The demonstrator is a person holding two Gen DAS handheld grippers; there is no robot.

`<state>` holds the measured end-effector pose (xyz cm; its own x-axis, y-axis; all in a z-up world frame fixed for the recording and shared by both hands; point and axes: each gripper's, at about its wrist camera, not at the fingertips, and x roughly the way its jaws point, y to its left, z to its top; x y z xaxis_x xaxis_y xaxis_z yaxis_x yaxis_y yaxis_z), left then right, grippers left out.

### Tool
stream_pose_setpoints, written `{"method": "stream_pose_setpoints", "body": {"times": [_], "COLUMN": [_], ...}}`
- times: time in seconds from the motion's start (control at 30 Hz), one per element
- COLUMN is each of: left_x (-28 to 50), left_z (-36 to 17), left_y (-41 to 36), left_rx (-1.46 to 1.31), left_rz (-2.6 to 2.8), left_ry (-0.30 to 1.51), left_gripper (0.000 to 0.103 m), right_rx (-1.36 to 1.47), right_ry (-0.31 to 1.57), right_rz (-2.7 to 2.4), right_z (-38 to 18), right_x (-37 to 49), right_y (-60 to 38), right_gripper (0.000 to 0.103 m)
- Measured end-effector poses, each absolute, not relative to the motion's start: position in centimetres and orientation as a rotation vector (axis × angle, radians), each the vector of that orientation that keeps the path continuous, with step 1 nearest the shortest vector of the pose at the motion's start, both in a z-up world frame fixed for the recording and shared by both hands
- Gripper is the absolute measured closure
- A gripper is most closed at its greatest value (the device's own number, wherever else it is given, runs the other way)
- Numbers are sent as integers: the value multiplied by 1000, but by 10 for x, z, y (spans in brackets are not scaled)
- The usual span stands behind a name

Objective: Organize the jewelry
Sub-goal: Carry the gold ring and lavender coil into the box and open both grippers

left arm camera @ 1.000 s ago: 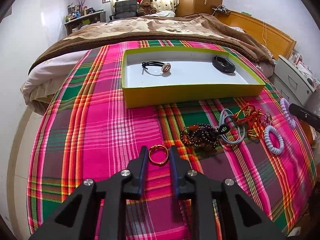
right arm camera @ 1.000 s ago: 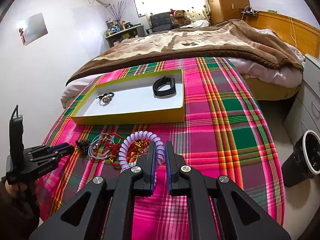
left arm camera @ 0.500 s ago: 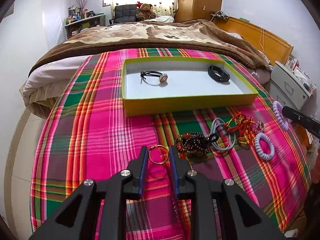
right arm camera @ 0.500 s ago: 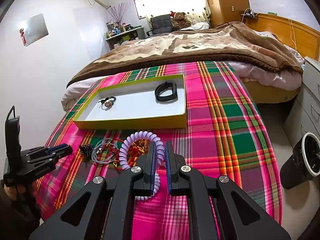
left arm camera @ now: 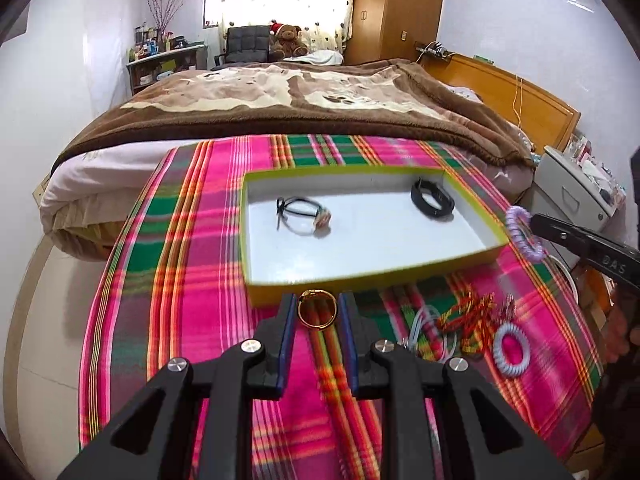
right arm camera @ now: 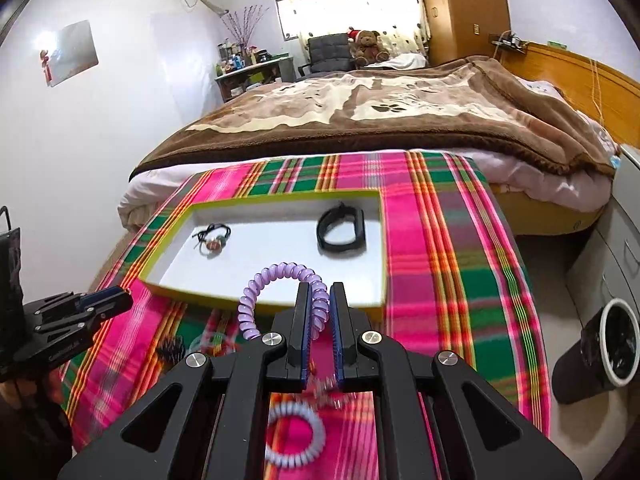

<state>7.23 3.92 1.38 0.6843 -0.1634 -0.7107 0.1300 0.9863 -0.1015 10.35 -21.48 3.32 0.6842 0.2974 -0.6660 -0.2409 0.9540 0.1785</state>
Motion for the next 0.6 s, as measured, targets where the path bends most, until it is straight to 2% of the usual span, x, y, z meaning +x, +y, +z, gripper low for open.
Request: {"method": "stream_pose_setpoints", "body": {"times": [0.33, 0.6], "left_x": [118, 147], "left_z": [17, 0], "left_y": [36, 35], "left_rx": [-54, -53], "left_rz": [-182, -173], "left_ry": [802, 843], "left_gripper": [81, 81], "right_rx": [57, 29], "right_ry": [818, 898], "right_rz": [314, 320], "right_z": [25, 3], "right_x": [175, 220], "right_y": [-189, -170], "right_gripper": [94, 94]}}
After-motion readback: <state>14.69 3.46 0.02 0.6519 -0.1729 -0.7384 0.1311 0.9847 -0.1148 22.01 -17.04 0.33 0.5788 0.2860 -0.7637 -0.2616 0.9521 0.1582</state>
